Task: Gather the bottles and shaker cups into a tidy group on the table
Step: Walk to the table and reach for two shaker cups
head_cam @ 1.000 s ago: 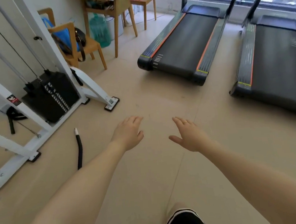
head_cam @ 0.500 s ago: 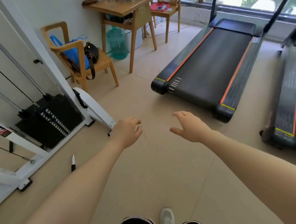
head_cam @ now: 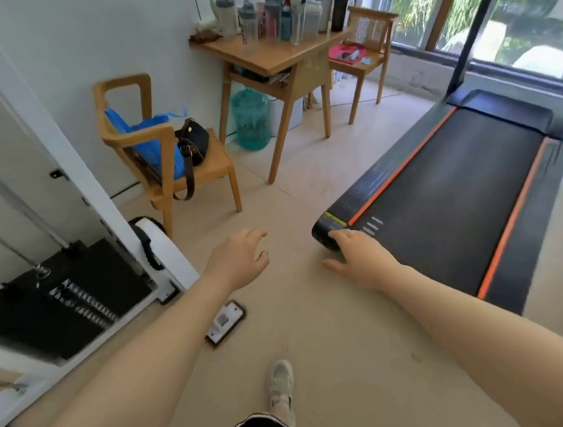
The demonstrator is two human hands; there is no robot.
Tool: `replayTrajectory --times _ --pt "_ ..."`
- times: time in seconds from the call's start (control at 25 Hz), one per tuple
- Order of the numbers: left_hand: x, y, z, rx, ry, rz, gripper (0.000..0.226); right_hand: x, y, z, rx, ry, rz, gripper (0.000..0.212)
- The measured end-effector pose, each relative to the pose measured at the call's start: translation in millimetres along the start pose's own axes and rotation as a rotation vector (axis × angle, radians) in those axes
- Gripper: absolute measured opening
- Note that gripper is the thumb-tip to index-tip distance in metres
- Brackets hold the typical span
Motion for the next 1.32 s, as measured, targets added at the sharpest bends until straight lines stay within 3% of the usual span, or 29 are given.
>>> replayTrajectory --times 0.24,0.44,0.6,0.92,1.08,1.32 --pt "43 -94 -197 -0.163 0.057 0.04 0.042 -4 -123 -172 -0.136 0.015 -0.117 0.065" --pt "86 -66 -301 0.01 0.074 0.061 0.047 -26 -133 -302 -0.051 0.034 -0.087 0.065" --pt "145 -64 -416 0.004 0.01 0.073 0.045 -52 -142 -436 -0.01 0.046 -0.072 0.065" --pt "200 -119 -661 -0.025 -0.011 0.126 0.046 -95 -235 -666 0.04 0.113 -0.111 0.058" --pt "236 -106 -764 0.08 0.041 0.098 0.047 -106 -234 -743 0.126 0.07 0.038 0.065" --pt "267 -100 -956 0.133 0.261 0.112 0.043 -168 -261 -875 0.186 0.326 -0.053 0.066"
Point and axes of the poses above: each hand's wrist, its own z-axis away from the middle knuckle, its own y-axis out of the palm, x = y × z, the point moved 6 cm from there along -z, towards the middle knuckle, and after that the axes turned 10 degrees about y, right-handed, at the moved point
